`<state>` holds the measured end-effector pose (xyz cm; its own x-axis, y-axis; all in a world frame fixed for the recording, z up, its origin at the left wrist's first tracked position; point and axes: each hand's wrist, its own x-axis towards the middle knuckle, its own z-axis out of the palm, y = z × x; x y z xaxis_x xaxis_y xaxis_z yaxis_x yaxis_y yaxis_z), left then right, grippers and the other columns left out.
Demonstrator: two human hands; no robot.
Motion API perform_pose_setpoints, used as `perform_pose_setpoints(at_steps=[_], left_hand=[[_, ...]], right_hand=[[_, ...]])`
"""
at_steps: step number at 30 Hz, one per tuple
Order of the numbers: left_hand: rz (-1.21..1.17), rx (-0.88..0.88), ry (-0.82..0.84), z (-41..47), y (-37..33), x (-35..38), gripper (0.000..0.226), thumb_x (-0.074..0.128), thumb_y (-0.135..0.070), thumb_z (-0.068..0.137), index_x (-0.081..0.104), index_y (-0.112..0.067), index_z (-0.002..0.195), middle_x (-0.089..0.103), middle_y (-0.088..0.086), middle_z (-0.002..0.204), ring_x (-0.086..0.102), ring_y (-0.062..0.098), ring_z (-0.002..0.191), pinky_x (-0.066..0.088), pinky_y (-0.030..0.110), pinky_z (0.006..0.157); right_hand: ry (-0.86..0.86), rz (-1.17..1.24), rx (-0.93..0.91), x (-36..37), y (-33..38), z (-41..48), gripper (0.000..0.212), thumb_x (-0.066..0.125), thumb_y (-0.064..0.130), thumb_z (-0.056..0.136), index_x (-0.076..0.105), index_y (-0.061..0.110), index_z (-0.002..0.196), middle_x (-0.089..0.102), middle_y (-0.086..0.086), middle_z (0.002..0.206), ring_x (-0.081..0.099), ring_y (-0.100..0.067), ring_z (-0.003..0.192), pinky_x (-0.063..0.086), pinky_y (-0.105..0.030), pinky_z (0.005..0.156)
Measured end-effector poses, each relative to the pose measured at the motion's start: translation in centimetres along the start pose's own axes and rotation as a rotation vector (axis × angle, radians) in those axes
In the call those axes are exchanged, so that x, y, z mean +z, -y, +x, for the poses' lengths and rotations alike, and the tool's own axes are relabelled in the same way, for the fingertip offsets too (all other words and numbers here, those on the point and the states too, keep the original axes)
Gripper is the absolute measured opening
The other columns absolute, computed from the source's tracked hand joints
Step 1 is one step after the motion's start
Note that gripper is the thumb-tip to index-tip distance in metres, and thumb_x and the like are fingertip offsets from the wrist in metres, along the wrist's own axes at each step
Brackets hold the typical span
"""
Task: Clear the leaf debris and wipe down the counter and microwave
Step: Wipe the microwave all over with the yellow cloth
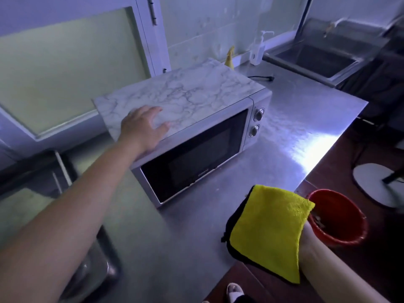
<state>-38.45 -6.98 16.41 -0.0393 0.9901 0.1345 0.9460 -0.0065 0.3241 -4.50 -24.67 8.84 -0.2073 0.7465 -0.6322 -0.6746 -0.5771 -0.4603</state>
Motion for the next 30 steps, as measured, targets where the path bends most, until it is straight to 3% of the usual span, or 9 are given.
perform_pose_setpoints(at_steps=[1, 5, 12, 14, 18, 21, 23, 26, 30], left_hand=[[0.073, -0.04, 0.044, 0.6, 0.7, 0.4, 0.061, 0.045, -0.06, 0.095, 0.042, -0.03, 0.147, 0.035, 0.004, 0.158, 0.028, 0.028, 0.145, 0.019, 0.041, 0.12], [0.141, -0.086, 0.043, 0.9, 2.1, 1.9, 0.065, 0.029, -0.069, 0.091, 0.034, -0.04, 0.149, 0.026, -0.001, 0.162, 0.021, 0.025, 0.148, 0.012, 0.046, 0.121], [0.162, -0.091, -0.009, 0.7, 1.8, 1.8, 0.066, 0.026, -0.071, 0.082, 0.04, -0.045, 0.141, 0.035, -0.003, 0.158, 0.028, 0.023, 0.146, 0.018, 0.046, 0.12], [0.157, -0.087, -0.016, 0.6, 1.7, 1.9, 0.065, 0.026, -0.07, 0.083, 0.039, -0.045, 0.142, 0.035, -0.003, 0.158, 0.028, 0.022, 0.146, 0.019, 0.046, 0.12], [0.148, -0.102, -0.027, 0.5, 1.3, 1.7, 0.069, 0.026, -0.071, 0.081, 0.041, -0.045, 0.143, 0.035, -0.005, 0.158, 0.028, 0.02, 0.146, 0.018, 0.044, 0.121], [0.15, -0.095, -0.041, 0.4, 1.2, 1.8, 0.072, 0.024, -0.073, 0.08, 0.042, -0.044, 0.143, 0.037, -0.005, 0.157, 0.029, 0.019, 0.146, 0.02, 0.044, 0.121], [0.149, -0.093, -0.05, 0.4, 1.2, 1.8, 0.073, 0.023, -0.073, 0.079, 0.043, -0.043, 0.143, 0.038, -0.004, 0.157, 0.03, 0.02, 0.145, 0.02, 0.044, 0.121], [0.151, -0.093, -0.052, 0.4, 1.1, 1.8, 0.074, 0.023, -0.073, 0.079, 0.043, -0.043, 0.143, 0.037, -0.003, 0.157, 0.029, 0.02, 0.146, 0.019, 0.043, 0.121], [0.153, -0.094, -0.055, 0.4, 1.3, 1.8, 0.072, 0.023, -0.073, 0.08, 0.041, -0.043, 0.144, 0.036, -0.004, 0.157, 0.028, 0.02, 0.146, 0.018, 0.043, 0.121]], right_hand=[[-0.031, 0.032, 0.002, -0.1, -0.1, 0.2, 0.05, 0.098, 0.01, 0.015, 0.058, 0.007, 0.045, 0.053, -0.005, 0.039, 0.055, -0.019, 0.032, 0.051, -0.03, 0.035], [-0.161, 0.178, 0.053, -2.0, -1.6, 2.9, 0.06, 0.093, 0.004, 0.001, 0.053, 0.01, 0.046, 0.048, -0.003, 0.04, 0.052, -0.018, 0.033, 0.052, -0.029, 0.043], [-0.125, 0.179, 0.273, -2.1, -4.2, 6.6, 0.019, 0.075, 0.017, 0.061, 0.065, 0.003, 0.07, 0.065, -0.02, 0.068, 0.066, -0.034, 0.06, 0.058, -0.051, 0.066], [-0.177, 0.252, 0.173, -0.4, -2.0, 8.6, 0.03, 0.059, 0.032, 0.077, 0.071, 0.005, 0.074, 0.07, -0.019, 0.076, 0.07, -0.034, 0.066, 0.058, -0.055, 0.064], [-0.128, 0.316, -0.263, 4.2, 5.1, 12.5, 0.042, 0.037, 0.045, 0.098, 0.067, 0.018, 0.089, 0.071, -0.004, 0.085, 0.07, -0.025, 0.079, 0.053, -0.036, 0.085], [-0.205, -0.068, -0.62, 8.5, 8.8, 15.4, 0.043, 0.031, 0.032, 0.109, 0.054, 0.011, 0.138, 0.06, -0.001, 0.123, 0.049, -0.021, 0.134, 0.037, -0.015, 0.104], [-0.197, -0.19, -0.826, 12.0, 9.2, 17.6, 0.054, 0.029, 0.041, 0.108, 0.02, 0.026, 0.159, 0.026, 0.007, 0.162, 0.015, -0.009, 0.152, 0.012, -0.026, 0.123], [-0.382, -0.473, -0.956, 16.8, 8.0, 19.4, 0.075, 0.043, 0.05, 0.1, 0.004, 0.028, 0.16, -0.006, 0.004, 0.168, -0.008, -0.014, 0.154, -0.006, -0.042, 0.121], [-0.486, -0.402, -0.953, 17.8, 7.0, 20.8, 0.092, 0.052, 0.052, 0.09, -0.001, 0.026, 0.16, -0.009, 0.005, 0.168, -0.012, -0.015, 0.153, -0.007, -0.045, 0.121]])
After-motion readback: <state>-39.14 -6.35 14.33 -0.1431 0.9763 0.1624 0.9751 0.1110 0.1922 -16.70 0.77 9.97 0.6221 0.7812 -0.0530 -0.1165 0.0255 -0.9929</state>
